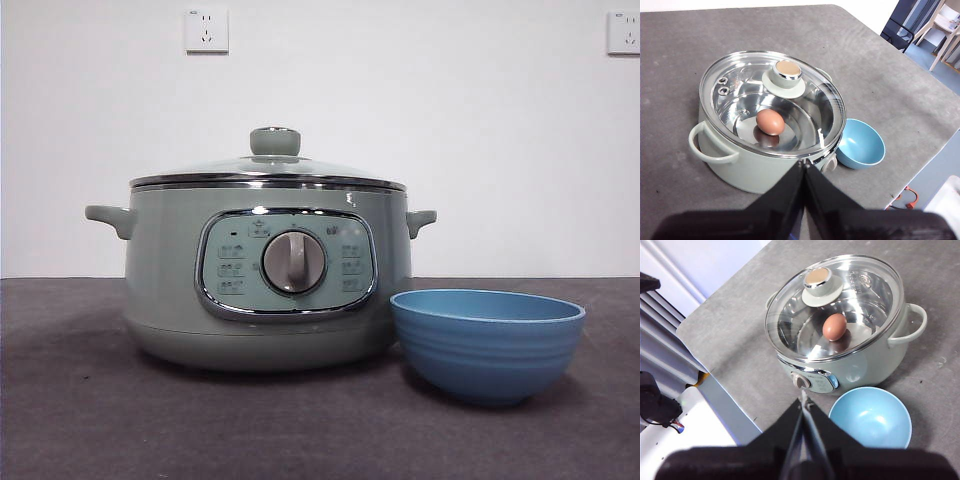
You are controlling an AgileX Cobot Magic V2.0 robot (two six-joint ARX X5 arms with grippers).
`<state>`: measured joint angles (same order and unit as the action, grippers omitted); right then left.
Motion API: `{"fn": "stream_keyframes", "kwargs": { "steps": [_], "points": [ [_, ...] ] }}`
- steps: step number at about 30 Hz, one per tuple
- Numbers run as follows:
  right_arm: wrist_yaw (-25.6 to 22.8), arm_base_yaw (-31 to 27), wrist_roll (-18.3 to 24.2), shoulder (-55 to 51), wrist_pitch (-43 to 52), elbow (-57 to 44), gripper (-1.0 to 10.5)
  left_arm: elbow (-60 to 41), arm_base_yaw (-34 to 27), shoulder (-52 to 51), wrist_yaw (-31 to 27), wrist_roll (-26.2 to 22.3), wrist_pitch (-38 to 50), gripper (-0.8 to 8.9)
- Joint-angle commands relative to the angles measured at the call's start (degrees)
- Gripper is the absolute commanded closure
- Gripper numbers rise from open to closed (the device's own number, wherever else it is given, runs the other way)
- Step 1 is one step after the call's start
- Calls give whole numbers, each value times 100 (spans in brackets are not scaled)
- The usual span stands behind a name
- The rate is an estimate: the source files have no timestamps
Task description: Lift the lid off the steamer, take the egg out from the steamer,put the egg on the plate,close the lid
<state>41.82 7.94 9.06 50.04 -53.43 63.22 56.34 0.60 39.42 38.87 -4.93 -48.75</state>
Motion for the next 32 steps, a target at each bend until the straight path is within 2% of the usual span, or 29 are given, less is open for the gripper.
{"fn": "stream_keyframes", "kwargs": {
  "steps": [1, 4, 5, 7, 14, 20, 27, 32],
  "points": [
    [-17, 15, 81, -7, 31, 13, 832, 9, 66, -17, 37, 76, 114, 706],
    [-17, 28, 13, -7, 42, 13, 575, 9, 140, -17, 37, 94, 155, 411],
    [-20, 48, -20, -4, 52, 13, 516, 9, 166, -17, 42, 94, 168, 366],
    [-20, 83, -66, -4, 66, 13, 474, 9, 232, -17, 46, 94, 229, 366],
    [-17, 184, -72, -4, 66, 13, 474, 74, 538, 203, 42, 258, 601, 366],
    [-22, 236, -72, 22, 66, 13, 474, 446, 1056, 855, -83, 256, 894, 366],
    [-22, 236, -72, 87, 66, 13, 474, 981, 2022, 1980, -988, 160, 1521, 366],
    [-22, 236, -72, 133, 63, 13, 474, 1325, 2570, 2900, -1821, -188, 1971, 367]
  ]
}}
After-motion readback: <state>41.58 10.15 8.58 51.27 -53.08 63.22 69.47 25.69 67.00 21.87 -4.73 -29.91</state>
